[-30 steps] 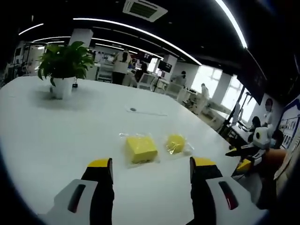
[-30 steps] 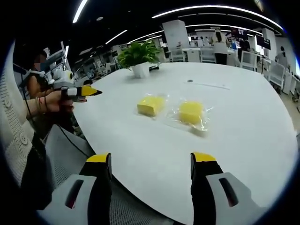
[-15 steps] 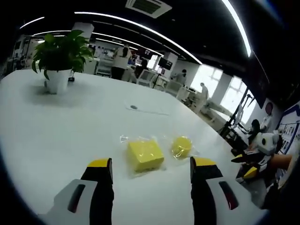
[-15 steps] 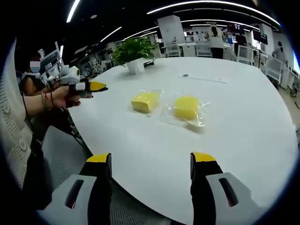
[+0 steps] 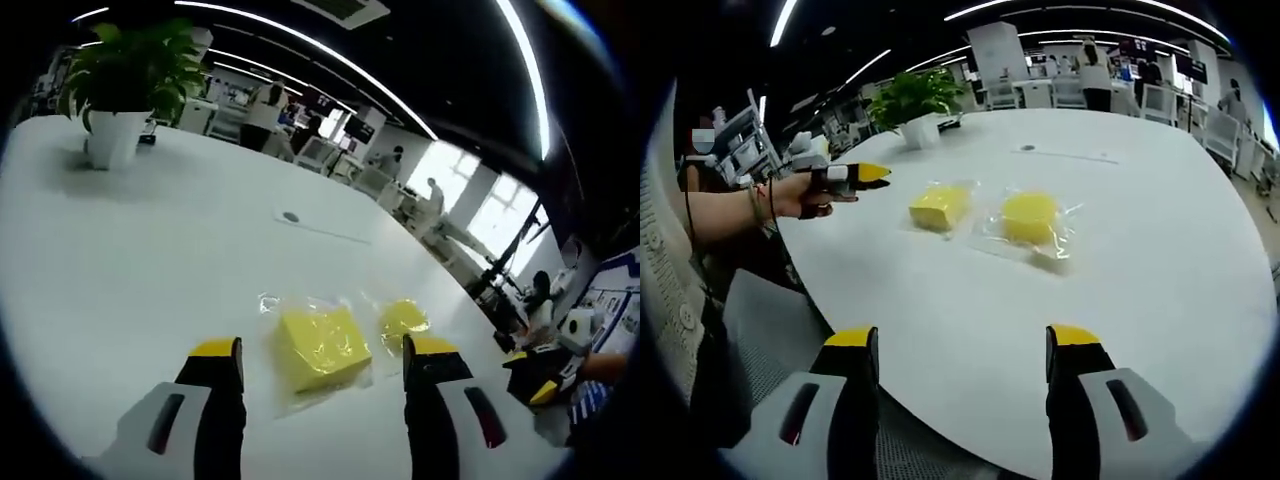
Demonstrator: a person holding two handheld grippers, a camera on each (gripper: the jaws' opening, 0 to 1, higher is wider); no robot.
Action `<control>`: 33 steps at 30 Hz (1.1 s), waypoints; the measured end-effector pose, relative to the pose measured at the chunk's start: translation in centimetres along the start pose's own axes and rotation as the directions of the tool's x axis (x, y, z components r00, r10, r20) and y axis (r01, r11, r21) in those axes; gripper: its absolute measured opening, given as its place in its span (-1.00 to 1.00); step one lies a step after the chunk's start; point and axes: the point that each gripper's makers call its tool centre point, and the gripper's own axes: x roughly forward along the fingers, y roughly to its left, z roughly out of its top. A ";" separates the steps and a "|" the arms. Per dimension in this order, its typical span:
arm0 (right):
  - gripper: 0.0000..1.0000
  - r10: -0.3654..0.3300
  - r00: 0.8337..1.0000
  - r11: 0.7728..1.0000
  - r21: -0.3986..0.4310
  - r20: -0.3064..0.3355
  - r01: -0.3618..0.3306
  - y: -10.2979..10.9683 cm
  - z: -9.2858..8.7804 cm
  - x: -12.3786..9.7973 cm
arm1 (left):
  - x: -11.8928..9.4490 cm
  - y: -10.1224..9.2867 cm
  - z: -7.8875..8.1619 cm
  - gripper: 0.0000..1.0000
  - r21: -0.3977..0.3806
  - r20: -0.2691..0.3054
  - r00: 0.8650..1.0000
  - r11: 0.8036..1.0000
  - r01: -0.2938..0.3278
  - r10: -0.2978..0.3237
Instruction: Compare the silicone blocks by pressing each to a similar depth, holding the contact briefly, and releasing to observe deformation and rebound differences across the visible hardness samples.
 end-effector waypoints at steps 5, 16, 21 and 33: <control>0.25 -0.009 1.000 1.000 0.010 -0.017 0.010 -0.6 -0.3 0.1 | 1.9 -0.1 0.6 0.27 -0.021 0.001 1.000 1.000 0.013 -0.013; 0.25 -0.016 0.998 1.000 0.014 -0.055 0.017 -1.4 -0.5 0.1 | 6.0 2.0 0.1 0.26 -0.033 -0.060 0.998 0.999 0.003 -0.005; 0.26 -0.020 0.997 1.000 0.011 -0.078 0.021 -1.5 -0.9 -0.2 | 7.4 3.1 0.0 0.26 -0.065 -0.072 0.997 0.998 -0.007 0.002; 0.25 -0.038 0.994 0.999 0.020 -0.099 0.041 -1.8 -1.9 -0.2 | 9.4 3.8 -1.4 -0.34 -0.287 -0.061 0.996 0.957 0.044 -0.064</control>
